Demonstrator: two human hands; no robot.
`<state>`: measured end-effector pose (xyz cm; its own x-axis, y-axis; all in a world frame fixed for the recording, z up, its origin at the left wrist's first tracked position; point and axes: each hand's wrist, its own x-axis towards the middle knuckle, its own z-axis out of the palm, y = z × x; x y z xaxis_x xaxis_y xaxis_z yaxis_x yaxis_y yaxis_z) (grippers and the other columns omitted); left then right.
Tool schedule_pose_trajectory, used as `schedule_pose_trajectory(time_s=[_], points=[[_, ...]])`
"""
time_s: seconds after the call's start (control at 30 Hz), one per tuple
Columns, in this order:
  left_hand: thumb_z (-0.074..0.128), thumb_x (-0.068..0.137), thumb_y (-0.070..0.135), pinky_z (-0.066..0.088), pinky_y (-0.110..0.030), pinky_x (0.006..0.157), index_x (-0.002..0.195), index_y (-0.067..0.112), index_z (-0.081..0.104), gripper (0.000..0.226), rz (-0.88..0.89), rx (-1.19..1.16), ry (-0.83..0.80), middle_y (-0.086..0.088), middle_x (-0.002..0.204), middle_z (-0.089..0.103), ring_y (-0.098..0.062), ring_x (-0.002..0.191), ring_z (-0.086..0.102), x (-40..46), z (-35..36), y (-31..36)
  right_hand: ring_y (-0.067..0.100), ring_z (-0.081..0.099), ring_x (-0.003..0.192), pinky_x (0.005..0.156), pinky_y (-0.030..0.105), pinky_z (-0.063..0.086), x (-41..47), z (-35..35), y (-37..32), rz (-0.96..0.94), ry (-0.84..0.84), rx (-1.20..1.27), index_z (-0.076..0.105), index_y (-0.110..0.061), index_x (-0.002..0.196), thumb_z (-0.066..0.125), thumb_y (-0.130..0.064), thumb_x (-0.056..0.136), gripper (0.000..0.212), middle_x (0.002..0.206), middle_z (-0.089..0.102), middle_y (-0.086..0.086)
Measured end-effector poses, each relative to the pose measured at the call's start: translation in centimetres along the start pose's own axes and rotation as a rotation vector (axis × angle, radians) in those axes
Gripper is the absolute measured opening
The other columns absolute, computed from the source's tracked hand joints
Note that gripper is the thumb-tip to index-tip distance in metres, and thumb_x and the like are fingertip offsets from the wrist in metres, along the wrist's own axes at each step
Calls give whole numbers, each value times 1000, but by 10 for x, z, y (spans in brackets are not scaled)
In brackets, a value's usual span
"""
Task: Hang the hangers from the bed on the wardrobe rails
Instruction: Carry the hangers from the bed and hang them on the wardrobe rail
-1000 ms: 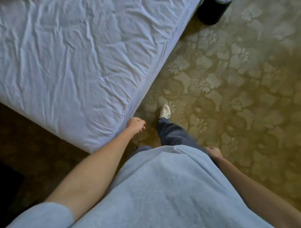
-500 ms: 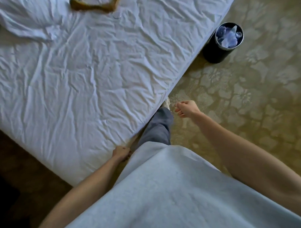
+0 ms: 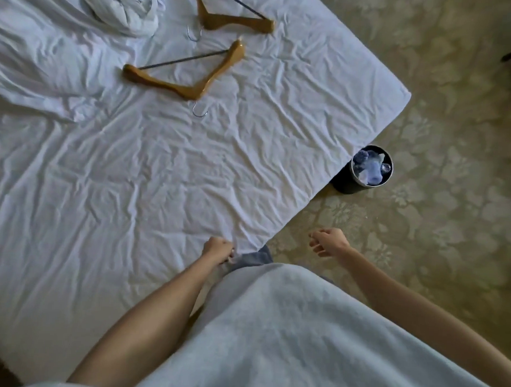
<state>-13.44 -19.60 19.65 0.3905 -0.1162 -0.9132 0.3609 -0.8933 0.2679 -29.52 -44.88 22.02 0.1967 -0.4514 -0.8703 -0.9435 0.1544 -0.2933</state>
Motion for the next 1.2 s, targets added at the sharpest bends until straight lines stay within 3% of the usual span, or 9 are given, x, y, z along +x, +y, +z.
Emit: schedule_pose_trajectory(time_s=[0.23,0.37,0.43,0.67,0.77,0.9,1.0,1.1,1.2], points=[[54,97,17,52,-26,60,91,-1,74,28,118,-126,28,-13,90,76,-15,63,61,34,-31,124,21,60,63,60,30,55,45,-48,-55,60,11,-46,71,-1,107,56,-13,99,21,80,69,11],[54,93,14,48,-24,55,89,-2,73,26,84,-222,54,-14,87,76,-16,63,59,52,-45,159,22,60,65,73,37,58,73,-55,-112,37,-45,-97,74,-2,96,59,-13,97,19,80,70,12],[54,95,14,48,-22,54,91,0,72,23,52,-291,68,-9,83,73,-14,61,58,62,-51,178,20,61,62,66,32,56,88,-57,-145,15,-90,-110,73,-1,102,62,-14,97,19,81,71,11],[56,94,12,45,-23,50,89,5,69,17,-34,-480,138,-9,82,70,-15,55,54,120,-92,273,15,60,61,55,23,50,150,-57,-316,-225,-246,-202,71,-4,105,57,-15,99,18,81,70,6],[56,92,12,54,-31,64,80,8,71,20,9,-496,221,-17,88,72,-28,65,64,165,-127,324,16,59,60,56,26,47,195,-44,-411,-372,-262,-183,71,-4,102,57,-12,98,17,82,70,10],[56,93,16,55,-38,92,104,9,76,24,80,-337,402,-13,113,74,-34,108,67,232,-186,364,16,63,64,62,29,52,265,-29,-524,-535,-214,-235,74,-5,104,57,-15,96,21,80,72,5],[54,95,21,52,-34,88,106,18,74,23,99,-121,536,-5,115,73,-30,108,66,278,-233,366,14,65,67,62,26,54,316,-20,-588,-635,-127,-330,75,-8,100,58,-20,95,21,89,77,7],[56,93,15,50,-38,82,99,19,71,17,114,179,663,-7,113,69,-33,103,65,321,-269,349,24,70,89,84,40,58,363,-10,-630,-698,20,-415,76,-10,98,58,-21,91,22,97,77,12],[63,89,12,50,-41,73,108,14,66,19,119,521,665,-9,124,56,-37,94,67,355,-287,329,30,67,103,86,41,56,399,-1,-655,-739,156,-538,75,-17,103,57,-23,90,23,110,73,10]])
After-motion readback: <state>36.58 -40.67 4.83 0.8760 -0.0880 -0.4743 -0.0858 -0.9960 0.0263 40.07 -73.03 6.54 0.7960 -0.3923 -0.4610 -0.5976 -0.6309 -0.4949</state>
